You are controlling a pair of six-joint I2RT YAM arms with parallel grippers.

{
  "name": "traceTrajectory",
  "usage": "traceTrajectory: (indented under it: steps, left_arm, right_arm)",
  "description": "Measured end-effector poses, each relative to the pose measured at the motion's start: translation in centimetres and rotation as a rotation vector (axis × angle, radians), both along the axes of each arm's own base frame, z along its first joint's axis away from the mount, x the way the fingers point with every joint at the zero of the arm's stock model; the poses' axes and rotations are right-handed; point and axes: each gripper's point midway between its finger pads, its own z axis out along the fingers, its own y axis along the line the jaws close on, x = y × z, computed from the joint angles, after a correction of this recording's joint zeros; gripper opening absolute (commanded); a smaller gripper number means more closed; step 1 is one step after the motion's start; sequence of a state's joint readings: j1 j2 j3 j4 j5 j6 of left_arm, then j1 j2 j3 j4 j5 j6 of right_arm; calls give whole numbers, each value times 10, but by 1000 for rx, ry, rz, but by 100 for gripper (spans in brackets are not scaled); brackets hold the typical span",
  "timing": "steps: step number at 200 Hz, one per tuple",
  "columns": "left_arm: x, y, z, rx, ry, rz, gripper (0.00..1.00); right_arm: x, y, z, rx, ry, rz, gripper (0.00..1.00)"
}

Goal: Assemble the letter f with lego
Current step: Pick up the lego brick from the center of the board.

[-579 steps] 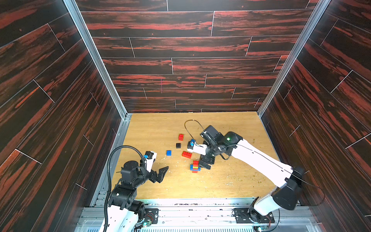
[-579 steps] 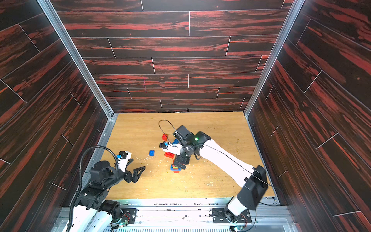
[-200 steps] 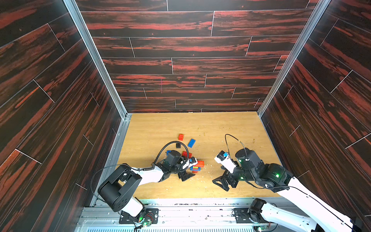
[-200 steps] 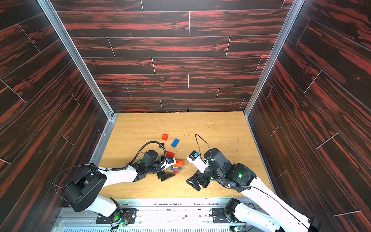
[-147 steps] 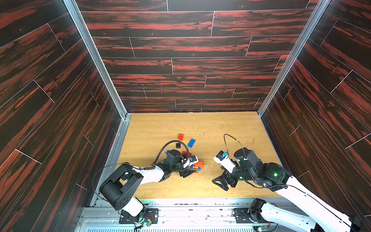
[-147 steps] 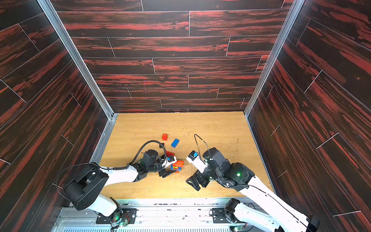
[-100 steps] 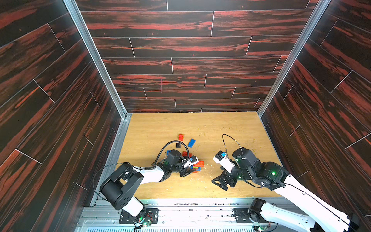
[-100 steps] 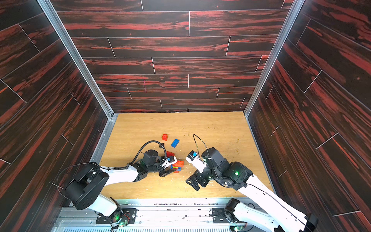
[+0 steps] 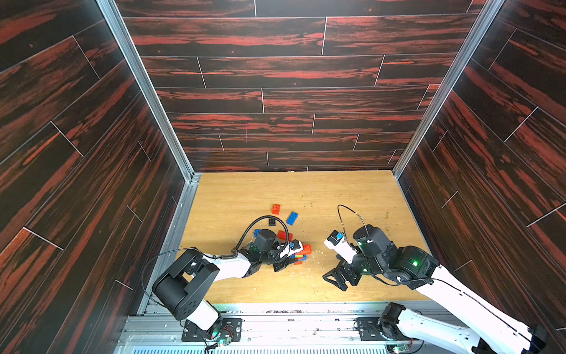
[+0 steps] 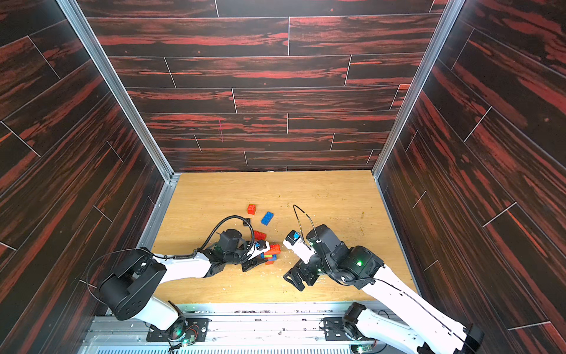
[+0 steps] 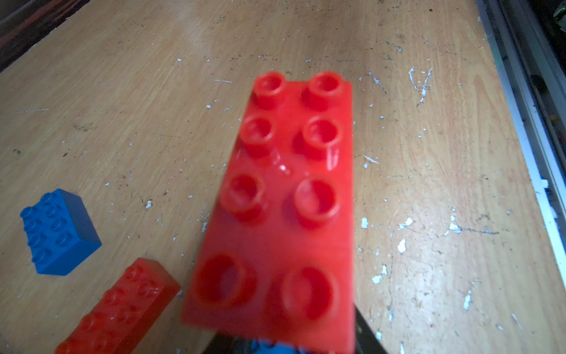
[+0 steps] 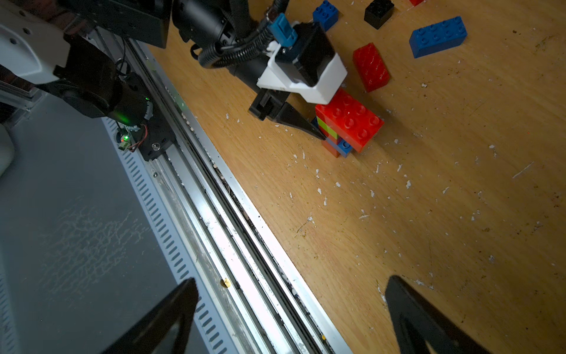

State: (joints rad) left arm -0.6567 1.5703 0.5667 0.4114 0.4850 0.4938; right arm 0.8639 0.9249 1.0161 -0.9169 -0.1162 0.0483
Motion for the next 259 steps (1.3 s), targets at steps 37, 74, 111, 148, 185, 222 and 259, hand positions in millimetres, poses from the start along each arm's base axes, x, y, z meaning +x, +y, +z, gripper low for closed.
traceTrajectory:
  steps: [37,74,111,148,185,222,259]
  left_arm:
    - [-1,-1,1,-4,1,-5,34]
    - [-1,-1,1,-8,13,4,33]
    - [4,-5,9,-25,64,36,26]
    - [26,-25,49,-108,92,76,26]
    - [40,-42,70,-189,179,112,25]
    - [49,-59,71,-227,310,134,24]
    - [53,-70,75,-263,412,146,24]
  right_arm:
    - [0,0,-2,-8,7,0,98]
    - [0,0,1,-9,7,-1,98]
    - [3,1,7,-1,-8,-6,98]
    - [6,0,9,-4,-24,-17,98]
    - [7,-3,10,-11,-38,-29,98]
    - [9,-7,14,-10,-62,-45,98]
    - [14,-14,19,-9,-97,-85,98]
